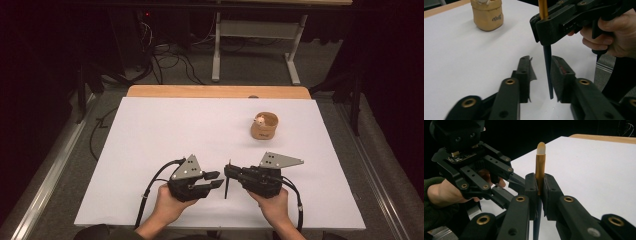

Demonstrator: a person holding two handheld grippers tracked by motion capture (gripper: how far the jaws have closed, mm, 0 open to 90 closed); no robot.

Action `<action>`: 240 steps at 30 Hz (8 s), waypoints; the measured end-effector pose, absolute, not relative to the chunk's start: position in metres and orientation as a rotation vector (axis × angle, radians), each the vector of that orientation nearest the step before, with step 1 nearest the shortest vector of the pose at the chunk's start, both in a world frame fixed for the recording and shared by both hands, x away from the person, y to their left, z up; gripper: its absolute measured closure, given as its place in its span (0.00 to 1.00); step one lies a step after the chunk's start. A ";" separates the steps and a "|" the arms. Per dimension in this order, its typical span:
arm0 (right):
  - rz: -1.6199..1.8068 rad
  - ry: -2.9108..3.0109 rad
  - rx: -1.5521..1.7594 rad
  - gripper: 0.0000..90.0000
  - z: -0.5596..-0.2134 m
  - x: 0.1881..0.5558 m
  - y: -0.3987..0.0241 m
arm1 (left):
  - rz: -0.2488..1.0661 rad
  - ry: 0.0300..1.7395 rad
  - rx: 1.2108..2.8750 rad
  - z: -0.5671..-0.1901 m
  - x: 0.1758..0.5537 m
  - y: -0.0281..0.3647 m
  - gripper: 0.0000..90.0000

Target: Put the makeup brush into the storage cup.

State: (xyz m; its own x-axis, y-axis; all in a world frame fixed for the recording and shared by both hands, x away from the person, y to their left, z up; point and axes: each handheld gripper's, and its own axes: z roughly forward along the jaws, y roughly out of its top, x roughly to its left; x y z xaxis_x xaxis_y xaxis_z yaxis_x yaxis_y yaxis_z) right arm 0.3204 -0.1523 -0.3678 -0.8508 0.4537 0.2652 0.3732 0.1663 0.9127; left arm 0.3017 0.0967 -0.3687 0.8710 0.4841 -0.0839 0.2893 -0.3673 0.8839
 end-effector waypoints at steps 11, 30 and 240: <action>1.785 2.344 0.825 0.95 -0.366 0.320 -0.154 | 0.244 0.622 1.925 -0.365 0.302 0.104 0.50; 1.766 2.348 0.824 0.95 -0.366 0.321 -0.156 | 0.284 0.680 1.870 -0.357 0.300 0.137 0.42; 1.472 2.069 1.079 0.95 -0.286 0.416 -0.247 | 0.460 0.990 1.699 -0.393 0.304 0.226 0.40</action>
